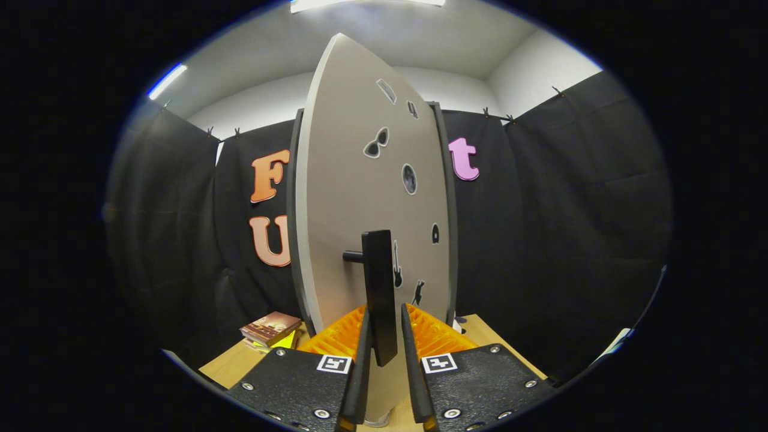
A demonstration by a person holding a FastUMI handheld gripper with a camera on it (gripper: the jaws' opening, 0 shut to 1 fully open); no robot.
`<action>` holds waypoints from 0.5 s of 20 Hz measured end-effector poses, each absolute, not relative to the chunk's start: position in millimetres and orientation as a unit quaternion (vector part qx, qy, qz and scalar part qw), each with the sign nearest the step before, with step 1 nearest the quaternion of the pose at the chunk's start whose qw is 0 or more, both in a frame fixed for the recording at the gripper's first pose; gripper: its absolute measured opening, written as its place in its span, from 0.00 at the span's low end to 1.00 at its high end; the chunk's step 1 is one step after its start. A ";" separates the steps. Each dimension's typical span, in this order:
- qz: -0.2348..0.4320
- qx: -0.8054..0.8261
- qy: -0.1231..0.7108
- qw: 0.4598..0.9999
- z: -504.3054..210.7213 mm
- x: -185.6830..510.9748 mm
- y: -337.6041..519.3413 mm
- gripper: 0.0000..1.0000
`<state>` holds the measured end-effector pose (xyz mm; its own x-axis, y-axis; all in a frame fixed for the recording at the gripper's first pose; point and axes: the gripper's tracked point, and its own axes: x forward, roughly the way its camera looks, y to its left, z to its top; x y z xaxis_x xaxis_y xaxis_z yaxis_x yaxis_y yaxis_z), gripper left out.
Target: Open the shoe cabinet door, grab the shoes and put them into the shoe cabinet, then close the shoe cabinet door.
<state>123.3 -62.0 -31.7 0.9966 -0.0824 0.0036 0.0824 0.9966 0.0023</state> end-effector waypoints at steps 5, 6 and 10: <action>-0.071 0.002 -0.007 0.997 -28.2 108.3 -111.1 0.28; -0.078 0.005 -0.008 0.997 -28.2 106.5 -120.0 0.28; -0.098 0.025 -0.010 0.995 -33.0 97.4 -169.2 0.28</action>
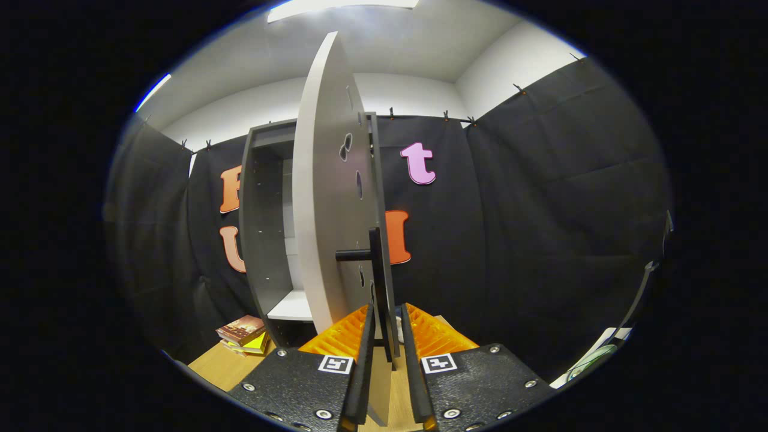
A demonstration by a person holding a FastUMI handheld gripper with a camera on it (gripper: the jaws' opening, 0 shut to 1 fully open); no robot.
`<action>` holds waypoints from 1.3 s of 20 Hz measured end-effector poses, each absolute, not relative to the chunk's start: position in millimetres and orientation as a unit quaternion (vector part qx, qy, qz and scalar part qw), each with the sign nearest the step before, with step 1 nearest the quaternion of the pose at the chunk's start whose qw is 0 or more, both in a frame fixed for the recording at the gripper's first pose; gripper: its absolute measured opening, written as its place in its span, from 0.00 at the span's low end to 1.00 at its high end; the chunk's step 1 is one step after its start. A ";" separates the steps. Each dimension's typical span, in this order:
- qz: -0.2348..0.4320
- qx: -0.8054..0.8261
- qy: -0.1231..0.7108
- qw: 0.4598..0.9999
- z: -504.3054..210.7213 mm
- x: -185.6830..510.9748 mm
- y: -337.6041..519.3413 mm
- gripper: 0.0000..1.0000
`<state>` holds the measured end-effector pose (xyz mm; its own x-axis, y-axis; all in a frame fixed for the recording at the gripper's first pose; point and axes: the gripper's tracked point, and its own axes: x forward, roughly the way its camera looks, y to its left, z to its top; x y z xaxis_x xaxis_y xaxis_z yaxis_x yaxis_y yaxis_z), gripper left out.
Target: Open the shoe cabinet door, grab the shoes and put them into the shoe cabinet, then close the shoe cabinet door.
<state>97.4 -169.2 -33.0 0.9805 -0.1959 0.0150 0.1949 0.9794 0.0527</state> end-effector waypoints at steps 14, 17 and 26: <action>-0.149 0.033 -0.019 0.988 -23.6 26.2 -236.3 0.43; -0.155 0.020 -0.026 0.987 -15.3 8.6 -215.6 0.60; -0.118 0.011 -0.037 0.992 3.2 4.6 -133.9 0.90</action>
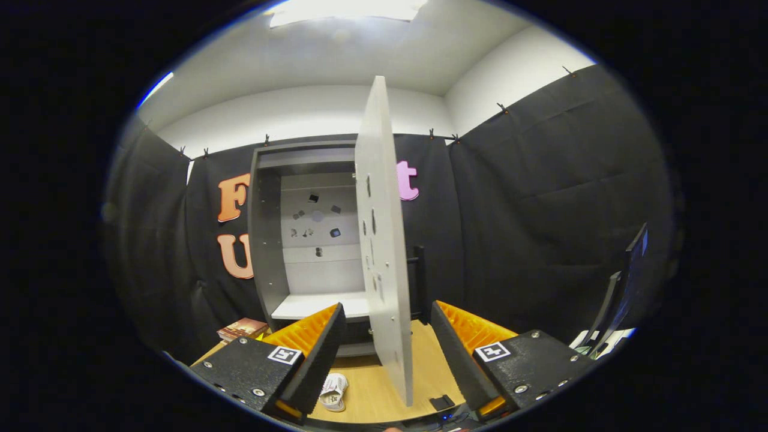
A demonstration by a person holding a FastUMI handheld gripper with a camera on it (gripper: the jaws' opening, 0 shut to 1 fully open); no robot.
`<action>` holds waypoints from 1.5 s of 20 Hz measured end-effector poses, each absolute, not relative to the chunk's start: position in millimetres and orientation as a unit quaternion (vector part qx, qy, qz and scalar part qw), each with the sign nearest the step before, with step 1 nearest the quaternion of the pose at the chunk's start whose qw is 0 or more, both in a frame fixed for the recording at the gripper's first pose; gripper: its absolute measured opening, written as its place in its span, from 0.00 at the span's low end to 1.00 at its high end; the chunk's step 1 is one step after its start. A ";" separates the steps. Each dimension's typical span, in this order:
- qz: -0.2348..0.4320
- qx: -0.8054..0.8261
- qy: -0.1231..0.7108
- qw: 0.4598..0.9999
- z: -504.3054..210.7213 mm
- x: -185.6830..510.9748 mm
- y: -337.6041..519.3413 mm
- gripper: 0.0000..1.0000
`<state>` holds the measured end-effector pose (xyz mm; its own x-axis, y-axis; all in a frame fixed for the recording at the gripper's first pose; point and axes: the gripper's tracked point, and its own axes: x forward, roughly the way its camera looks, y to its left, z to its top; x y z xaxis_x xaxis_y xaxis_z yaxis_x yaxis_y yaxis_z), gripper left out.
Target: Open the shoe cabinet door, grab the shoes and put them into the shoe cabinet, then close the shoe cabinet door.
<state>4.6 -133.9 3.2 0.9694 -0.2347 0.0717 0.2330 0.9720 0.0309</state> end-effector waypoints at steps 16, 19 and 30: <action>-0.021 0.006 0.003 1.000 -59.1 103.4 27.6 0.93; -0.023 0.010 0.008 1.000 -72.8 119.1 35.1 0.93; -0.029 0.030 0.158 0.987 -246.4 172.8 38.7 0.93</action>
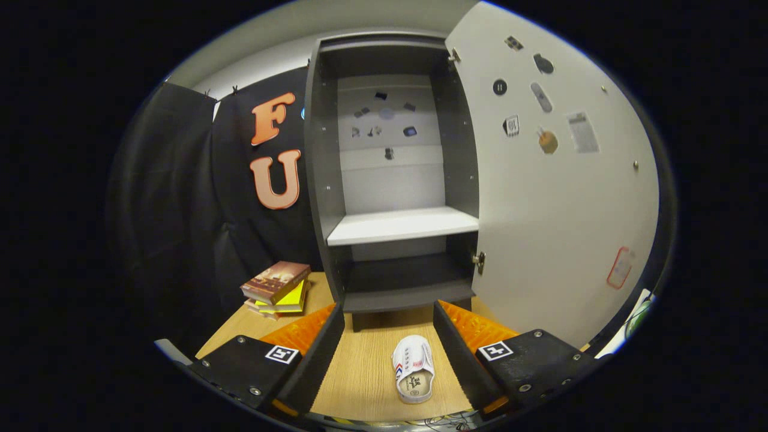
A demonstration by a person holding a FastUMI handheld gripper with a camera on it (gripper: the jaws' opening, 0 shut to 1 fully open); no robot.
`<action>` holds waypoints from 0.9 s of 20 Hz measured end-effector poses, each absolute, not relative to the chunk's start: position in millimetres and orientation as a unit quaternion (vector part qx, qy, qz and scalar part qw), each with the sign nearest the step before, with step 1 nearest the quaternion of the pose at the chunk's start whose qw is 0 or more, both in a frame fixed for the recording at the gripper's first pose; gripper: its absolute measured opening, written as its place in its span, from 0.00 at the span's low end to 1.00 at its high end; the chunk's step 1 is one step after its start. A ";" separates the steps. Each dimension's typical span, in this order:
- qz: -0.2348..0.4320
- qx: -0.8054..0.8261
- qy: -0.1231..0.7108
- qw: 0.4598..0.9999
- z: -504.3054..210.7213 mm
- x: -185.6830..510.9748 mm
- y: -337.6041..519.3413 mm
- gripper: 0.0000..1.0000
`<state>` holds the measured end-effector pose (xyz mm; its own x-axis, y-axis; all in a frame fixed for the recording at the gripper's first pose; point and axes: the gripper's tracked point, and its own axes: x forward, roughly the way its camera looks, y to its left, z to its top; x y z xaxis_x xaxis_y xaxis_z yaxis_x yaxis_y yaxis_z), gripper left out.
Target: Open the shoe cabinet door, grab the shoes and put them into the shoe cabinet, then close the shoe cabinet door.
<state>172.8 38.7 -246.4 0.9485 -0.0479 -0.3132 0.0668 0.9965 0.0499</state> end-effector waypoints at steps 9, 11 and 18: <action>-0.041 0.055 0.304 0.950 -409.1 186.5 38.8 0.92; -0.045 0.059 0.324 0.943 -432.2 188.2 36.9 0.91; -0.068 0.091 0.378 0.919 -488.2 195.3 30.3 0.78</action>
<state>195.3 30.3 -488.2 0.7051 -0.0557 -0.7069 0.1928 0.9744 0.1156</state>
